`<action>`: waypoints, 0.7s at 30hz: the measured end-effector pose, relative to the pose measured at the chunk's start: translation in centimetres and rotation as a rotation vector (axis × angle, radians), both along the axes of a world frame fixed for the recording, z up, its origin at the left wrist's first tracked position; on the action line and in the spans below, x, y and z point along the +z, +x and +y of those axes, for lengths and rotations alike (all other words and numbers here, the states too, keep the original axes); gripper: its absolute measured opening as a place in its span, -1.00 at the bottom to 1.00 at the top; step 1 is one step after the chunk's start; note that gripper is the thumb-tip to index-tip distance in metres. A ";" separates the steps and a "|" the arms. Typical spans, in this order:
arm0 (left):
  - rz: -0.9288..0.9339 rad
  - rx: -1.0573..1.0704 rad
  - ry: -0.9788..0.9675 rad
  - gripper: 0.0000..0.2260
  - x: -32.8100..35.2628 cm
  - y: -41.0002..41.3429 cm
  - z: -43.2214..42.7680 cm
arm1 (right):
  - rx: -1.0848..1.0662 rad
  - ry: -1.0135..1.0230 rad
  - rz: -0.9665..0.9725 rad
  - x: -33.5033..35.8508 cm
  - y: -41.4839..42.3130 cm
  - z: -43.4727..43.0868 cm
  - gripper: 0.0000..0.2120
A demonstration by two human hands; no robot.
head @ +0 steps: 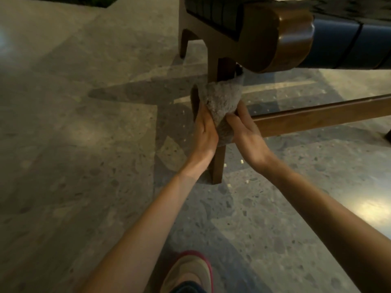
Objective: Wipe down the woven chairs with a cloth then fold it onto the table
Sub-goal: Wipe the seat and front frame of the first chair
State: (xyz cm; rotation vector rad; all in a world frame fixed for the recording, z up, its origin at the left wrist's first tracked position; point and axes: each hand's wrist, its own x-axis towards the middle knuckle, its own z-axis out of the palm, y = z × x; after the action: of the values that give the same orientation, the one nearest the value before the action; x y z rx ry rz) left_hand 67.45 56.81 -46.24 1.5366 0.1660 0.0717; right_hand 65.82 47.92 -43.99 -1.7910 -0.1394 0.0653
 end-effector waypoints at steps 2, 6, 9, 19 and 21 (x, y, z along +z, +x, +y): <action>-0.044 -0.037 0.003 -0.60 0.5 0.3 0.3 | 0.054 0.037 0.027 0.6 0.2 -0.1 -0.63; -0.148 -0.126 0.068 -0.58 1.8 1.6 1.3 | 0.138 0.090 -0.071 2.3 0.9 -0.1 -0.70; -0.253 -0.186 0.061 -0.55 2.3 2.4 2.1 | 0.079 0.084 -0.101 3.1 1.8 0.1 -0.80; -0.212 -0.203 0.064 -0.60 -0.8 1.4 2.6 | 0.019 -0.084 -0.199 0.6 0.8 0.0 -0.68; -0.215 -0.198 0.062 -0.61 -0.5 1.5 2.4 | -0.003 -0.078 -0.224 1.2 0.7 0.0 -0.74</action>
State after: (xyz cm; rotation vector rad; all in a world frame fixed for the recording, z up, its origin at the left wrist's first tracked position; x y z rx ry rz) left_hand 68.93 59.24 -46.71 1.5881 -0.1603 0.0843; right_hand 66.54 47.91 -42.78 -1.8733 -0.2985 -0.1346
